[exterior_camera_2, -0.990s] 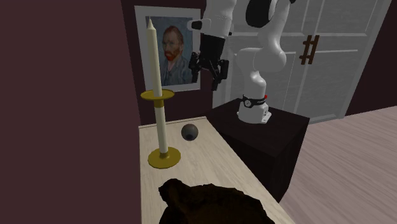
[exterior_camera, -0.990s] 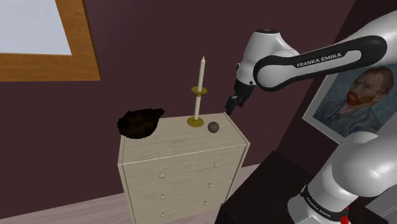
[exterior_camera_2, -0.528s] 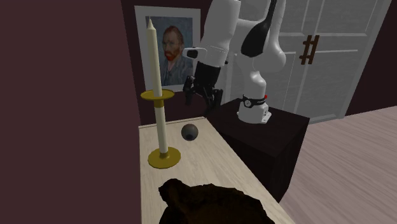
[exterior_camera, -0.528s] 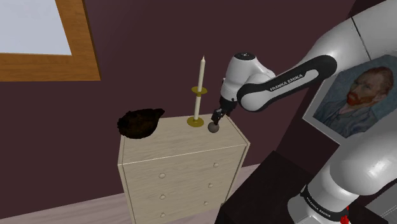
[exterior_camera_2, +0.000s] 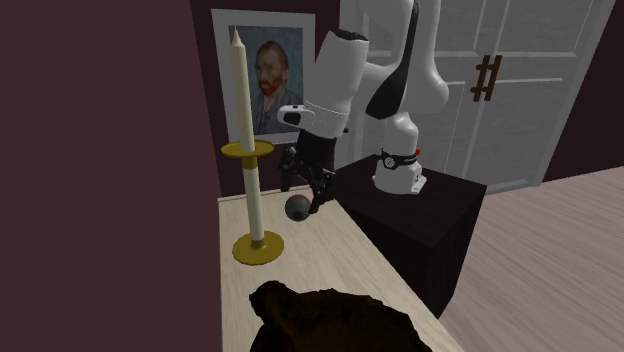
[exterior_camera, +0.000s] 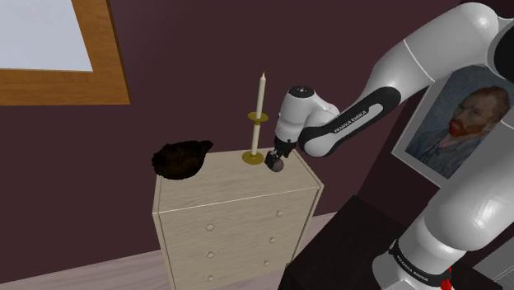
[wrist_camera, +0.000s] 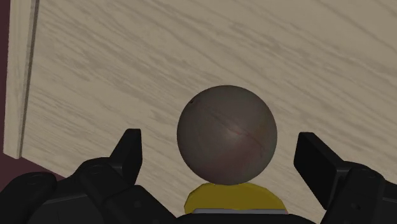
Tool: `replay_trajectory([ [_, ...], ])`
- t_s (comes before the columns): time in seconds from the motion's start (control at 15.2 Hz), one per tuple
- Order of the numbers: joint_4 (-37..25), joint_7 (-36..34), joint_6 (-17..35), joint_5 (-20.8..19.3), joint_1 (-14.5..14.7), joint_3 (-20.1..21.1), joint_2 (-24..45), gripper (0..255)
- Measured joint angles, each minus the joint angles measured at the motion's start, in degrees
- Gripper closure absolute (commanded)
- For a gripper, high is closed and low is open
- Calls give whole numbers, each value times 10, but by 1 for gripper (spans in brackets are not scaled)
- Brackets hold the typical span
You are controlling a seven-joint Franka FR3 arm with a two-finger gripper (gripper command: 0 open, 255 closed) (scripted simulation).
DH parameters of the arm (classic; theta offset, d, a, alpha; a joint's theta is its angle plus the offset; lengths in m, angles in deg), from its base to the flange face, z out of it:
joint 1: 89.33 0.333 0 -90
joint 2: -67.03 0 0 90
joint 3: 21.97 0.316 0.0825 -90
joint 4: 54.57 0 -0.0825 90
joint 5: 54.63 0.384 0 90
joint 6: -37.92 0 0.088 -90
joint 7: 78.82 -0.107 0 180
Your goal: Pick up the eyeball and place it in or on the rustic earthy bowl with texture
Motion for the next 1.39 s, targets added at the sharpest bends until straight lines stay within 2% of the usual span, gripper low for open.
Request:
replay_trajectory([
  [0.2, -1, -17, 16, -23, -3, -3, 20, 0],
  [0.59, -1, -20, 19, -27, -4, -3, 22, 0],
  [0.66, -1, -20, 19, -27, -4, -3, 22, 255],
  [1.39, -1, -16, 16, -22, -3, -3, 19, 255],
])
